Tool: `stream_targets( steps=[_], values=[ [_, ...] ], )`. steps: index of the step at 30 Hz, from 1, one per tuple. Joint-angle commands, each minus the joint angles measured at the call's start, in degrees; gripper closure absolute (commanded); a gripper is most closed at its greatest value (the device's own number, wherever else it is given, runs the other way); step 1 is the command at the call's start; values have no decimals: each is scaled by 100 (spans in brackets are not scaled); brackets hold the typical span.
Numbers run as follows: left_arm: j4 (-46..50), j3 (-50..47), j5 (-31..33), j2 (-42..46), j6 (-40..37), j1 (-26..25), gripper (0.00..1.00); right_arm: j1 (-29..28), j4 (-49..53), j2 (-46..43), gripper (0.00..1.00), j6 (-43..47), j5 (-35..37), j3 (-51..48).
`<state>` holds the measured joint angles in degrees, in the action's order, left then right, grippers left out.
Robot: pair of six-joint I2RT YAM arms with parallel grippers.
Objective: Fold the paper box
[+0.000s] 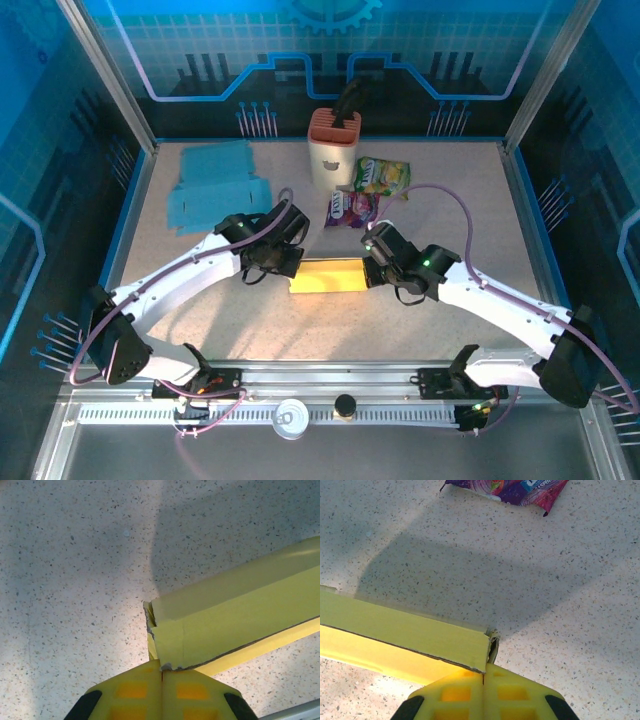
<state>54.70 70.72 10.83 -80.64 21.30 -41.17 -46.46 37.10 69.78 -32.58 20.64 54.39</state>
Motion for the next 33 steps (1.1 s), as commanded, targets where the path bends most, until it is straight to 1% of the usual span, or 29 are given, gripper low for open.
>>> stream_targets(
  steps=[1,6,14,27,33],
  values=[
    [-91,212,-499,-22,195,51,100,-74,-65,53,100,204,-177,126],
    [-255,84,-727,104,283,172,100,-39,-24,70,100,264,-239,211],
    [-630,-175,-1381,360,380,501,100,63,27,91,100,331,-431,256],
    [-900,-487,-1751,455,485,693,100,102,98,272,100,427,-641,468],
    [-1052,-633,-2038,478,472,838,100,121,121,361,100,462,-702,531]
  ],
)
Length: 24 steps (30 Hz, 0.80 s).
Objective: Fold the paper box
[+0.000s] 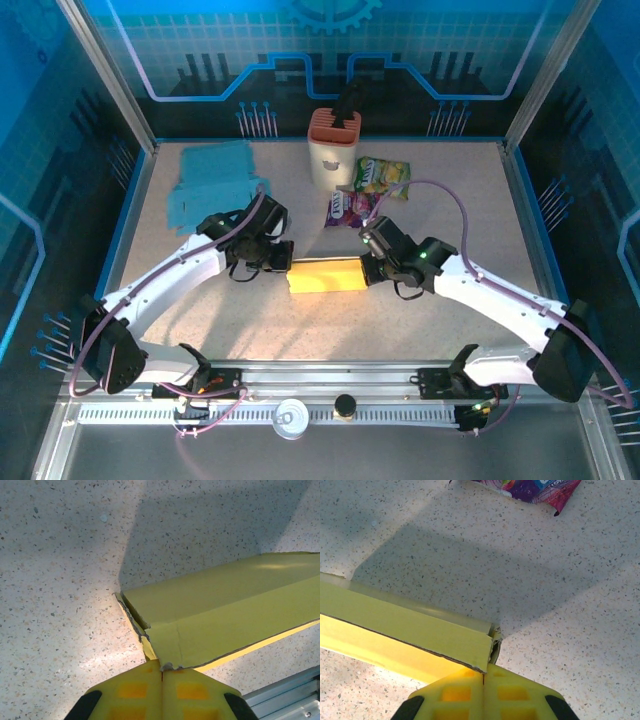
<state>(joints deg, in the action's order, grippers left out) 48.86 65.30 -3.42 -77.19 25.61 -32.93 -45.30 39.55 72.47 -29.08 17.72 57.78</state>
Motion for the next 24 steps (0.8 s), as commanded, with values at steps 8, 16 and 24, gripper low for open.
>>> stream_targets(
  steps=[8,16,24],
  values=[
    [-635,-374,-776,218,26,172,100,30,-140,144,100,135,-453,208],
    [-618,-502,-732,229,-42,201,100,43,-149,147,100,128,-418,173],
    [-404,-485,-556,266,-177,203,100,47,-145,152,100,158,-399,178]
  ],
)
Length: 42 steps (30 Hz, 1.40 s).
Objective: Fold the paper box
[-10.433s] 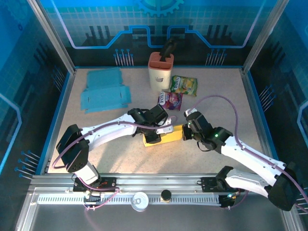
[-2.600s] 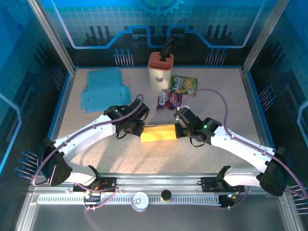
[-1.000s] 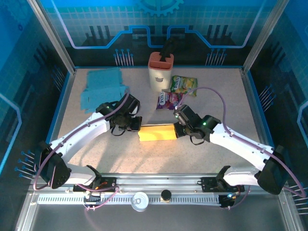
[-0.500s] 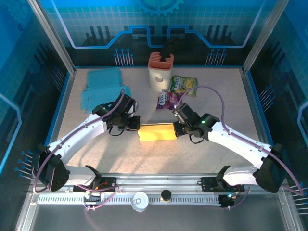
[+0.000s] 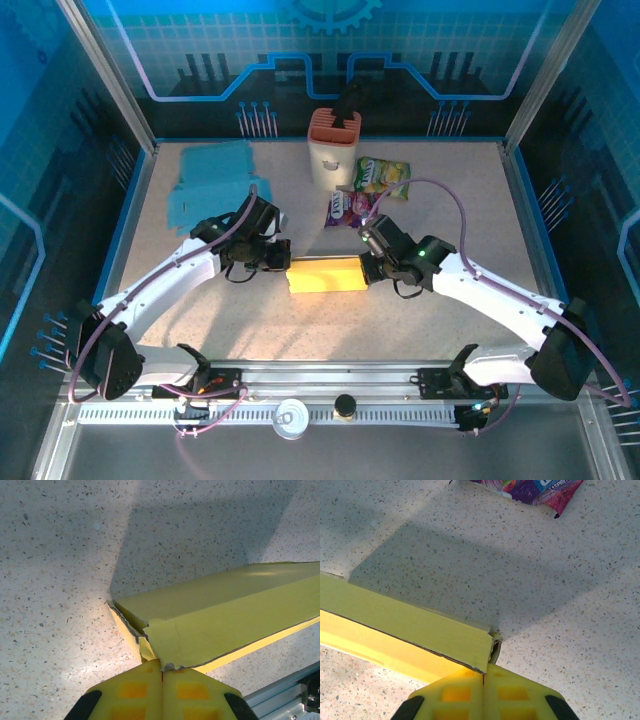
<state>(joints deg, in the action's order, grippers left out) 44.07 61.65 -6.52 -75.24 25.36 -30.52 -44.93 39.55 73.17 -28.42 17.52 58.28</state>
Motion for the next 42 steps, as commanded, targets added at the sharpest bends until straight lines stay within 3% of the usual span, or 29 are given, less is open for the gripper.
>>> stream_targets(
  steps=[1,26,42],
  values=[
    [105,-127,-236,64,-171,-41,100,10,-134,83,100,96,-381,126],
    [42,-414,-112,18,-225,-41,100,5,-97,95,100,225,-266,157],
    [-323,-111,-758,185,124,-41,100,89,-36,-4,100,258,-465,315]
  ],
)
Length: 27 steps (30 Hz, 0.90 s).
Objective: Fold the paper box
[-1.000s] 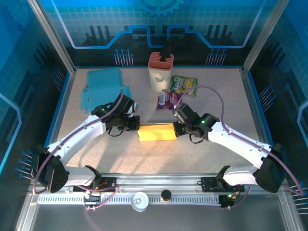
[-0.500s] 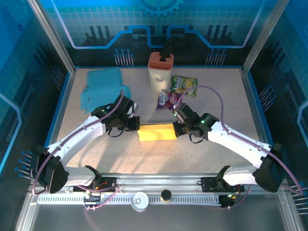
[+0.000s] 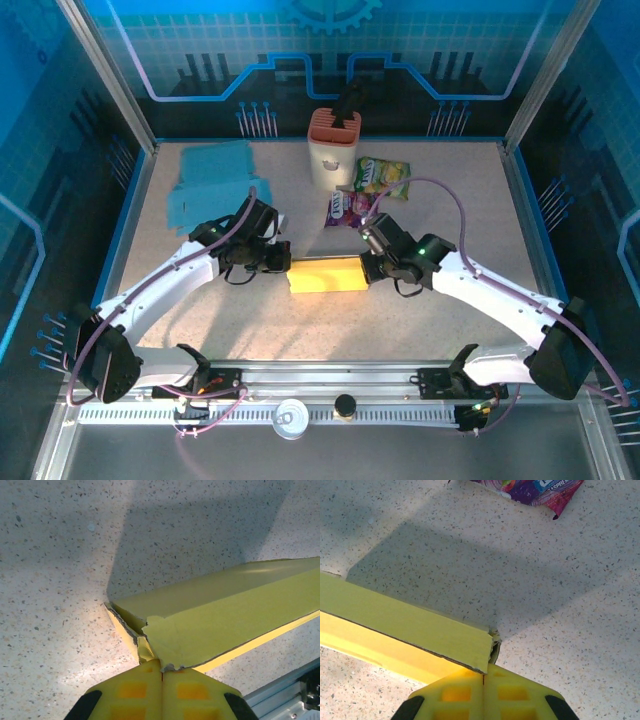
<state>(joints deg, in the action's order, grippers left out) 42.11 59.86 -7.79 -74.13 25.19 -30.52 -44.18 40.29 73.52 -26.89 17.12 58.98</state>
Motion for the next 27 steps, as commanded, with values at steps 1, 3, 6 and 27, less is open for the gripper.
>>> stream_targets(
  steps=[1,3,6,27],
  values=[
    [-140,83,-669,81,152,-41,100,43,-109,-33,100,114,-459,254],
    [-107,122,-694,91,144,-39,100,67,-103,-44,100,127,-473,263],
    [-114,136,-790,118,160,7,100,103,-107,-39,100,134,-523,261],
    [-418,-231,-1479,153,155,354,100,226,-176,33,100,213,-675,237]
  ],
)
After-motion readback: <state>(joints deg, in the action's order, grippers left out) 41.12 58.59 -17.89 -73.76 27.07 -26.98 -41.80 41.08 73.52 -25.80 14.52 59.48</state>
